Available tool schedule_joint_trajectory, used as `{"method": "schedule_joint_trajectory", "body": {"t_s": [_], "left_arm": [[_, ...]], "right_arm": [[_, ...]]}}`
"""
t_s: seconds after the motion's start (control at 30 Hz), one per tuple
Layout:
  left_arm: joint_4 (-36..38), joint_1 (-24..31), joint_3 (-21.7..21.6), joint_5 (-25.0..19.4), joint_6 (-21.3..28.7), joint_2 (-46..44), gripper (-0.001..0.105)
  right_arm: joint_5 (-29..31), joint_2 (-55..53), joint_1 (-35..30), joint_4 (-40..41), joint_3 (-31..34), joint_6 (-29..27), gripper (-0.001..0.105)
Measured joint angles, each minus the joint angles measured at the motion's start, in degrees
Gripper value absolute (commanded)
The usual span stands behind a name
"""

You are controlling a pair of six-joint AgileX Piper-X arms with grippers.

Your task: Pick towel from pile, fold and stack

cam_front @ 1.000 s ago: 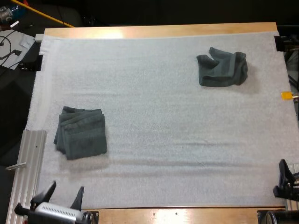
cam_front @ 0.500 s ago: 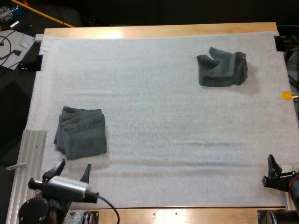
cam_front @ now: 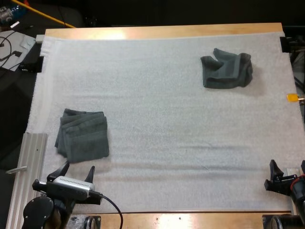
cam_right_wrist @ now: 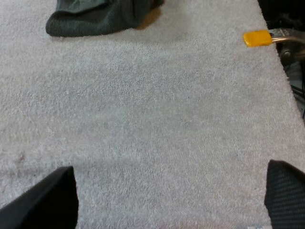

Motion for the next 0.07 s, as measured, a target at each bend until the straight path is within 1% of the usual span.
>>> {"method": "schedule_joint_trajectory", "body": {"t_s": [0.07], "left_arm": [[-0.30, 0.00, 0.00, 0.00, 0.00, 0.00, 0.062]], "right_arm": [[0.00, 0.00, 0.00, 0.00, 0.00, 0.00, 0.078]]}}
